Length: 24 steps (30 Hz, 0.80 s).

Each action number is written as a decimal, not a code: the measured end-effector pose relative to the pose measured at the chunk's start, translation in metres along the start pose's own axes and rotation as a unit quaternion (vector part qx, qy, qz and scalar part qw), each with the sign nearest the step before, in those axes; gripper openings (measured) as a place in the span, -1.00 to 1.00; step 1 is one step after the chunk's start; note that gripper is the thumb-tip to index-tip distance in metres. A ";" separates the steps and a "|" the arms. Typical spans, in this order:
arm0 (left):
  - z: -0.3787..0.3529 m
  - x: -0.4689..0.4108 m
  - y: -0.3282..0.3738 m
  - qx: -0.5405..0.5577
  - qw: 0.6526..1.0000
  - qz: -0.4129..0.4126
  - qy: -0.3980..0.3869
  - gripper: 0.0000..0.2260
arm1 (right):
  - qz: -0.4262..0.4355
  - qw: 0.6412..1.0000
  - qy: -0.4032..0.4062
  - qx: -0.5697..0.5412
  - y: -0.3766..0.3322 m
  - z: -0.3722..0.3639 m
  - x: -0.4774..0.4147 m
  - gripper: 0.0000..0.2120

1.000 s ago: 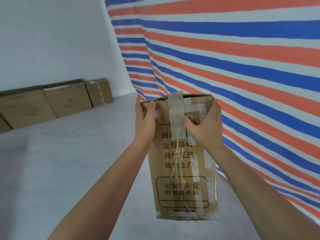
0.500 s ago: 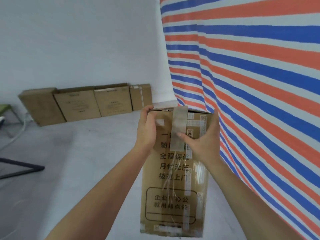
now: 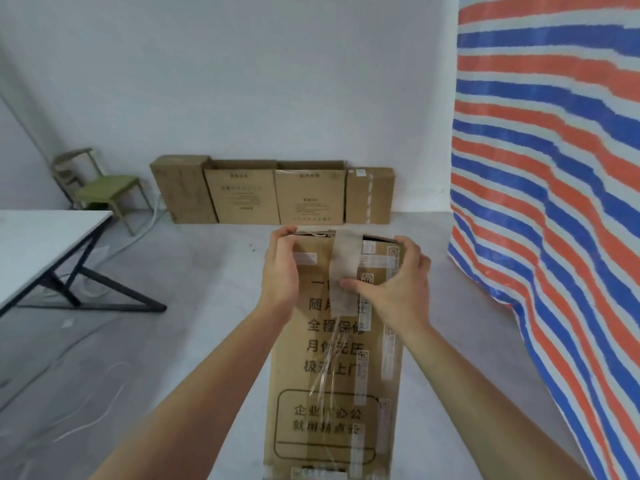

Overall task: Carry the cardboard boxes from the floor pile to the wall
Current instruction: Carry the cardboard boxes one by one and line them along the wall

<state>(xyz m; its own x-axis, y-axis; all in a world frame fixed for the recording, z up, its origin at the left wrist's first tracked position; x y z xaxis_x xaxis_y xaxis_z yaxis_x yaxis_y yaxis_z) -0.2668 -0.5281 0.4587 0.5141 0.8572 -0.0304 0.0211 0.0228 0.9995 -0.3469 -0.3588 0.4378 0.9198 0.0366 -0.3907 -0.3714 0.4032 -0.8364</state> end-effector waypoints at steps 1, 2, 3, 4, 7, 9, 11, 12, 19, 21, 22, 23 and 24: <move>-0.001 -0.026 -0.004 0.003 1.000 0.002 0.005 -0.64 | 0.002 1.000 -0.005 -0.001 -0.001 -0.024 -0.014 0.05; -0.002 -0.049 -0.009 0.006 1.000 0.002 0.009 -0.62 | 0.000 1.000 -0.009 0.000 0.000 -0.045 -0.024 0.03; -0.003 -0.076 -0.014 0.009 1.000 0.001 0.013 -0.61 | -0.002 1.000 -0.012 0.003 -0.001 -0.070 -0.036 0.02; -0.005 -0.099 -0.017 0.006 1.000 -0.003 0.014 -0.60 | -0.008 1.000 -0.016 0.005 -0.002 -0.090 -0.047 0.03; -0.012 -0.175 -0.016 -0.013 1.000 0.001 0.008 -0.60 | -0.026 0.999 -0.023 0.033 -0.008 -0.145 -0.089 0.21; -0.025 -0.219 -0.010 -0.017 1.000 -0.010 -0.017 -0.59 | -0.029 0.999 -0.013 0.037 -0.011 -0.171 -0.120 0.21; -0.042 -0.257 -0.005 -0.023 0.999 -0.012 -0.041 -0.54 | -0.031 0.999 -0.001 0.040 -0.008 -0.190 -0.149 0.12; -0.054 -0.276 -0.004 -0.028 0.998 -0.010 -0.055 -0.52 | -0.038 0.998 0.008 0.041 -0.004 -0.200 -0.165 0.07; -0.158 -0.372 -0.020 -0.035 0.992 0.006 -0.118 -0.20 | -0.060 0.994 0.070 0.066 0.046 -0.240 -0.268 0.00; -0.193 -0.395 -0.029 -0.029 0.992 0.017 -0.125 -0.24 | -0.061 0.992 0.080 0.073 0.068 -0.253 -0.302 0.00; -0.212 -0.409 -0.034 -0.027 0.991 0.019 -0.131 -0.26 | -0.063 0.992 0.085 0.073 0.080 -0.260 -0.322 0.00; -0.230 -0.421 -0.040 -0.031 0.991 0.025 -0.130 -0.28 | -0.061 0.992 0.087 0.074 0.091 -0.266 -0.340 -0.01; -0.252 -0.437 -0.046 -0.030 0.991 0.031 -0.124 -0.32 | -0.058 0.992 0.088 0.069 0.103 -0.274 -0.364 -0.01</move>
<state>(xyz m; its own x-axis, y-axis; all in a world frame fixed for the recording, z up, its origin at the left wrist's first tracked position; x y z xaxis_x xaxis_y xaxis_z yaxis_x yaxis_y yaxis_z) -0.7088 -0.7741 0.4272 0.7082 0.7050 0.0375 -0.0639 0.0112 0.9979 -0.7541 -0.5809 0.3889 0.9146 -0.1731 -0.3654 -0.2313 0.5173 -0.8240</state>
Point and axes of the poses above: each hand's wrist, its own x-axis away from the middle knuckle, its own z-axis out of the back of the hand, y = z × x, the point moved 1 cm from there along -x, towards the middle knuckle, and after that the axes turned 14 degrees about y, right-handed, at the moved point
